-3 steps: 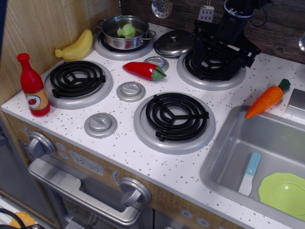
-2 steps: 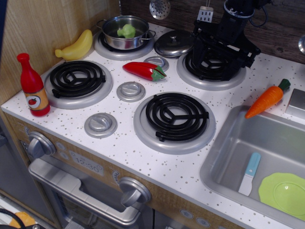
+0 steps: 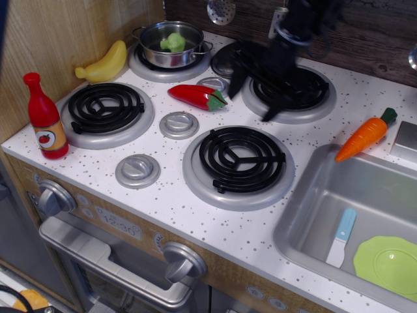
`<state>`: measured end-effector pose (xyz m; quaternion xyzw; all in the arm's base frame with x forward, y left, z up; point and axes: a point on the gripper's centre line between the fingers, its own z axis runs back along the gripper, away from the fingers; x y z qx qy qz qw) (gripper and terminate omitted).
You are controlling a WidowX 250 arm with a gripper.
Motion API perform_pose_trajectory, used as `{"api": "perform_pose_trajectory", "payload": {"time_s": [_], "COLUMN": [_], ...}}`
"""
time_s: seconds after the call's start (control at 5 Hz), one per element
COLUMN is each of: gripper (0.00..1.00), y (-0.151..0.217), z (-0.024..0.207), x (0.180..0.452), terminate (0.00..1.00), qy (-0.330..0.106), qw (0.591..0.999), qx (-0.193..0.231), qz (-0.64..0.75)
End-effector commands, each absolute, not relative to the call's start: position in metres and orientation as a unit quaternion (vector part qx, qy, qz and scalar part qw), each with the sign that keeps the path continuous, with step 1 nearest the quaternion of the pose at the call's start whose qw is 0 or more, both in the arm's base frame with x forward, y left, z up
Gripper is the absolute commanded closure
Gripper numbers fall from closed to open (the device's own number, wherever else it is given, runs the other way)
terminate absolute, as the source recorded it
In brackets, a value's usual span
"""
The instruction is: Take broccoli out of pan
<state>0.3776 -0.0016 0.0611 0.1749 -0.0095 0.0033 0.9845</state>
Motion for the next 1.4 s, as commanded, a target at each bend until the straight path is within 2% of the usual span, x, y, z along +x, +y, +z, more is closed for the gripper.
{"api": "perform_pose_trajectory", "payload": {"time_s": [0.0,0.2,0.6,0.8,1.2], "gripper": [0.00,0.00,0.00,0.00,0.00], "y": [0.061,0.103,0.152,0.167,0.178], "z": [0.107,0.114,0.124,0.111,0.091], "x": [0.391,0.404,0.434,0.449,0.465], "terminate": [0.00,0.00,0.00,0.00,0.00], "qy": [-0.096,-0.123,-0.197,-0.224,-0.250], "qw": [0.970,0.965,0.953,0.954,0.950], "qx": [0.222,0.232,0.227,0.198,0.185], "qz": [0.007,-0.012,-0.018,-0.026,-0.029]}}
